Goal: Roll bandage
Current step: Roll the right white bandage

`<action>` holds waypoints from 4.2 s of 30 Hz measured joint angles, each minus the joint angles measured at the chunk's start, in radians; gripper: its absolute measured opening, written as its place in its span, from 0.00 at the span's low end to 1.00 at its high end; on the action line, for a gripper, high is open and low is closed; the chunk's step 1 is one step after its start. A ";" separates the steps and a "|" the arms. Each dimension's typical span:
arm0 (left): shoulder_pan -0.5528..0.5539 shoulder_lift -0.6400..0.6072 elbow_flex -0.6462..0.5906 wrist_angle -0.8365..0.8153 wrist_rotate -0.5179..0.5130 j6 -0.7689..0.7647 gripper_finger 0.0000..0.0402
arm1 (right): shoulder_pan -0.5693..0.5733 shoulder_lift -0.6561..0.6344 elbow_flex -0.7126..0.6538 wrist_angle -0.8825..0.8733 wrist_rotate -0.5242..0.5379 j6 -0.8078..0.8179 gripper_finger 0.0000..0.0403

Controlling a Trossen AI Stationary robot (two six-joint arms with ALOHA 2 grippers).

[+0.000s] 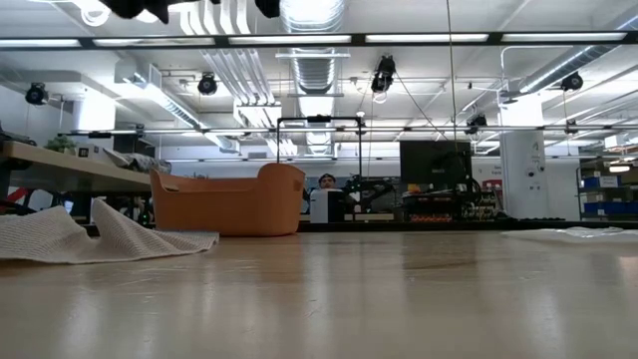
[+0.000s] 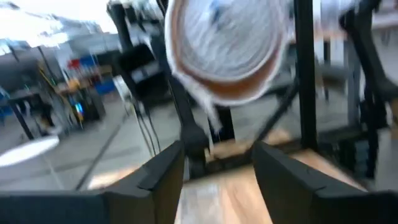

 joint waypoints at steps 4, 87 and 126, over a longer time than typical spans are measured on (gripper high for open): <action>0.001 0.009 -0.080 0.190 0.000 -0.037 0.52 | -0.017 0.001 0.000 -0.002 0.017 -0.011 0.30; 0.010 0.070 0.348 -0.216 -0.097 0.256 0.00 | -0.038 0.060 -0.002 -0.133 -0.107 -0.091 0.30; -0.004 0.094 0.402 -0.704 -0.363 0.265 0.00 | 0.125 0.034 -0.005 0.134 0.033 -0.424 0.30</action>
